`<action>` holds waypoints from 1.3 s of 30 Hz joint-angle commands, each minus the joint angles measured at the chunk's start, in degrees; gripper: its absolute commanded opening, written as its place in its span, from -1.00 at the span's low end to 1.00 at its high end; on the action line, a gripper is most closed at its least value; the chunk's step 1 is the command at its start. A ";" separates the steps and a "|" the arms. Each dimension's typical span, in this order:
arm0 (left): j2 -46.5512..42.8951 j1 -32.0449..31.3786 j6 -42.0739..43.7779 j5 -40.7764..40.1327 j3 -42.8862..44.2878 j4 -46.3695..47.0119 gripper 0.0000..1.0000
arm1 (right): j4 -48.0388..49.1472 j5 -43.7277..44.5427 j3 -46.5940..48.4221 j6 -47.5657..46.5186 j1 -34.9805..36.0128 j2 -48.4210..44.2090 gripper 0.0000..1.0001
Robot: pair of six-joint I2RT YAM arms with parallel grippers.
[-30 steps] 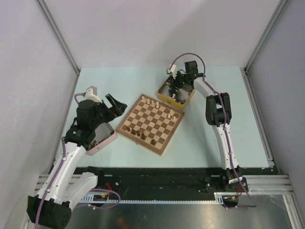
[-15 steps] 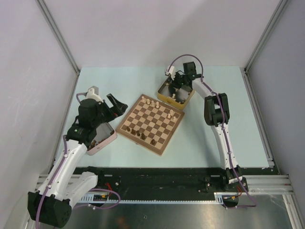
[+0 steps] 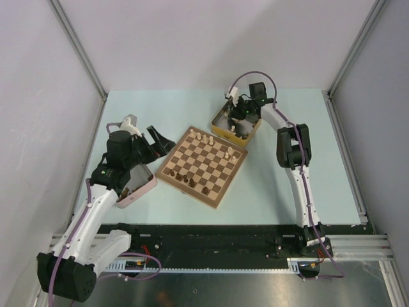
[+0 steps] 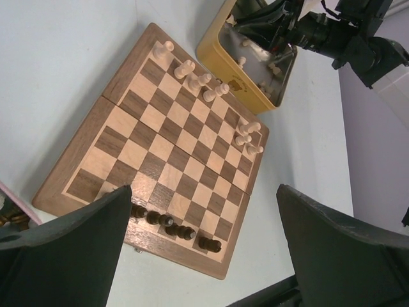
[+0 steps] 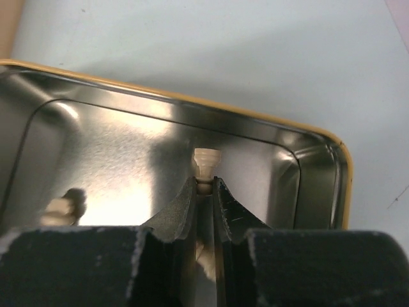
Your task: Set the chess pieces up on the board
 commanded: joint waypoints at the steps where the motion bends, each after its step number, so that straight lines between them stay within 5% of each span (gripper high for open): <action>1: 1.24 0.41 1.79 4.92 3.55 1.68 0.99 | -2.20 -3.54 -2.22 3.78 -0.90 -10.47 -0.93; 11: 5.55 0.14 3.20 14.76 5.75 3.88 0.97 | -14.68 -9.60 -11.52 5.99 0.41 -23.04 -0.93; 19: 5.64 -0.03 -5.84 18.72 3.03 13.78 0.97 | -23.03 -14.26 -17.95 10.37 5.50 -32.63 -0.93; 27: 7.22 -1.17 -19.99 21.97 -5.59 33.05 0.90 | -23.39 -18.47 -22.00 24.32 8.42 -35.01 -0.93; 39: 17.32 -7.50 -22.03 19.78 -3.57 34.29 0.70 | -20.76 -20.85 -24.55 32.00 9.91 -35.18 -0.93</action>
